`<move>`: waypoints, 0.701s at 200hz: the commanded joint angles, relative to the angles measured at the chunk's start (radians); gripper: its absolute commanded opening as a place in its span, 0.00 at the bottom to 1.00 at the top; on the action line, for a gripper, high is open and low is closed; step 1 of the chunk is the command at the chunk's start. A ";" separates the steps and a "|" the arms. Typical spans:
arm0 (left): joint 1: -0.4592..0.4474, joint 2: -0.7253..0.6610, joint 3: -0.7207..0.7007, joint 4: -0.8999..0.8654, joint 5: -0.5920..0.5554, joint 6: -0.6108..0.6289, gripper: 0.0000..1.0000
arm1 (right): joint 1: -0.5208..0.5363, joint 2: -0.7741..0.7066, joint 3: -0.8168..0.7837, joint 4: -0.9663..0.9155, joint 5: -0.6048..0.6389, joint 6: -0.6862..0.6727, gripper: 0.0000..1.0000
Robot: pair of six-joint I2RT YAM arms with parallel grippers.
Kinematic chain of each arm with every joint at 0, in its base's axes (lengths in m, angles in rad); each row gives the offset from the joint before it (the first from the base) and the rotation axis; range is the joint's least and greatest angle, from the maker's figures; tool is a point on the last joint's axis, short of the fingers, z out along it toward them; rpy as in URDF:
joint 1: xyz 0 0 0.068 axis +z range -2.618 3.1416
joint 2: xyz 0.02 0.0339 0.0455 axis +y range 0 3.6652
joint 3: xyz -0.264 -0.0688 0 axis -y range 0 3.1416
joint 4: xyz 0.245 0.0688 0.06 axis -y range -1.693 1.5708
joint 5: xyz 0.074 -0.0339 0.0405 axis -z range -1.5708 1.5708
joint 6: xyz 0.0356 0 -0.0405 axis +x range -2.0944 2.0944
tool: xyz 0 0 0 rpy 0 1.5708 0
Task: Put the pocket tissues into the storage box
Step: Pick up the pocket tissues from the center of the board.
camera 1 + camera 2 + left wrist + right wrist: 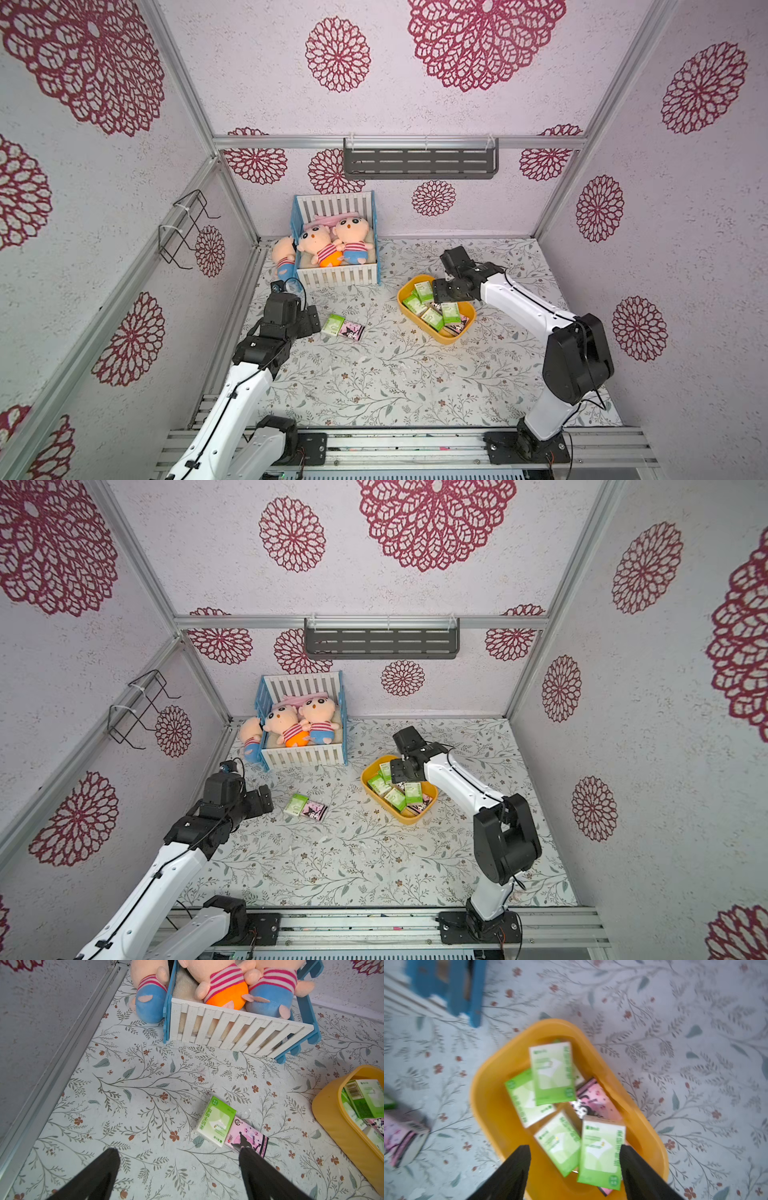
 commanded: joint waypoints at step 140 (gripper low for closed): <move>-0.018 -0.060 0.016 -0.013 -0.043 -0.010 0.97 | 0.411 0.554 0.554 -0.012 -0.089 0.113 0.84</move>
